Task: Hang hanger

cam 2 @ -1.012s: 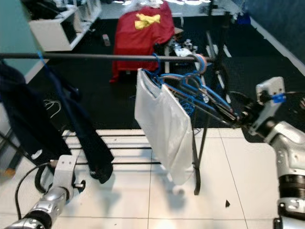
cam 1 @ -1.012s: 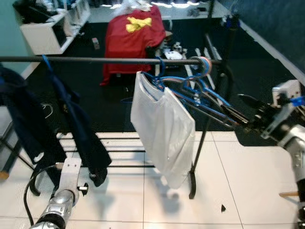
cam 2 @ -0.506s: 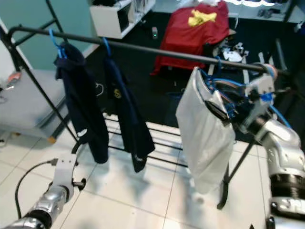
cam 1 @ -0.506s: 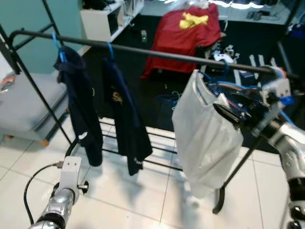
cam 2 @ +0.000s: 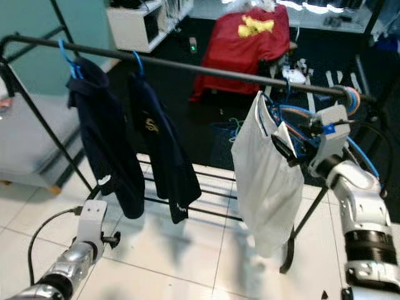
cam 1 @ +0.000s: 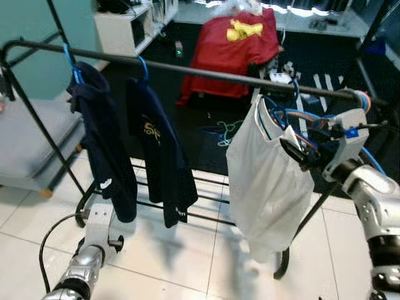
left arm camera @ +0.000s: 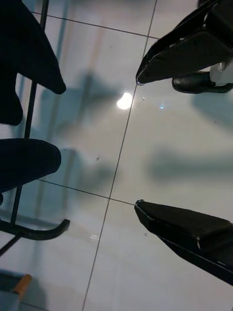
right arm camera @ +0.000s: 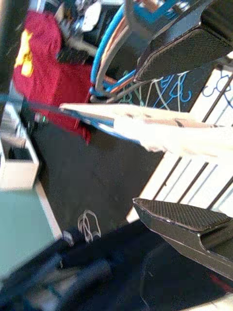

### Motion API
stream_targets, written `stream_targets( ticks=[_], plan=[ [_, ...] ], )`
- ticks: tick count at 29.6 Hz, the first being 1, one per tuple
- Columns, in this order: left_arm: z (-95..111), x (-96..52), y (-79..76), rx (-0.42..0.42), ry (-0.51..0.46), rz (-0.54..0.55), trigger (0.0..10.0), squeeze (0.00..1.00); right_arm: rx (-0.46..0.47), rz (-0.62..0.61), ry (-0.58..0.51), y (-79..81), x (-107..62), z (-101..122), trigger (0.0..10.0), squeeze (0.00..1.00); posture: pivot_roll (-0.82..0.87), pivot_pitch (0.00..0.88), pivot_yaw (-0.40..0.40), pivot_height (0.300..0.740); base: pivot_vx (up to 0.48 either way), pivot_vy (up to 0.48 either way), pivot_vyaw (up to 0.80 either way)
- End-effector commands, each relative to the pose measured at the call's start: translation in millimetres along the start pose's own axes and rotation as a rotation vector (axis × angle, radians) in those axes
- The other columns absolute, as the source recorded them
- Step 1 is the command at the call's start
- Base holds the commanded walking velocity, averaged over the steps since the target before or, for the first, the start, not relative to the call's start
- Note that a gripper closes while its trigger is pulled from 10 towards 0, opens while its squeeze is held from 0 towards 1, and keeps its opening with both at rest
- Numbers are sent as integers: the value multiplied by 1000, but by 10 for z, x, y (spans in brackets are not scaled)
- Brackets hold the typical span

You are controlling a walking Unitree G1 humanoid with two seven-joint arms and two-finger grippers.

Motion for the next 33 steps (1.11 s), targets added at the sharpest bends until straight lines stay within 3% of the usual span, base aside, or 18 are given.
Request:
stream_targets(
  ticks=[1,5,6,8,17,19,20,21,29,33],
  plan=[
    [-126,-26,-4,-12,34,-3,10000,0,4,-38,8,-36,-32,-11,10000,0,-38,120,5,740,0,0,0],
    [-128,-26,-13,-4,34,-6,10000,0,12,-5,53,113,-37,-114,10000,0,-44,123,8,740,0,0,0],
    [-126,-25,-17,-1,34,-7,10000,0,3,23,106,213,-41,-230,10000,0,-45,124,8,740,0,0,0],
    [-125,-25,-21,0,35,-7,10000,0,5,28,150,267,-44,-333,10000,0,-43,125,6,740,0,0,0],
    [-128,-25,-36,-4,37,-10,10000,0,9,-118,300,136,-53,-611,10000,0,-42,122,2,740,0,0,0],
    [-130,-25,-37,-5,37,-11,10000,0,0,-148,318,95,-70,-636,9529,0,-44,121,1,740,0,0,0],
    [-132,-26,-39,-6,37,-12,10000,0,-5,-176,326,54,-85,-647,4392,0,-44,119,1,740,0,0,0],
    [-133,-26,-41,-7,38,-13,10000,0,-12,-196,323,17,-94,-641,0,0,-43,118,2,740,0,0,0],
    [-131,-26,-43,-8,35,-13,10000,0,-5,-197,256,12,-86,-552,0,0,-40,112,0,740,0,0,0],
    [-130,-26,-45,-7,35,-12,10000,0,10,-119,182,111,-50,-442,0,0,-42,111,1,740,0,0,0]
  ],
)
Point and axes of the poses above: a point about 5 cm out from each wrist's last joint towards the gripper, its own x axis pointing out of the wrist towards the gripper, its own z axis along the axis of the wrist's last joint, y = z × x, the point moved 3 cm from there along x, pointing out of the wrist towards the gripper, and after that the axes turned 6 degrees about x, right-handed, at the moved point
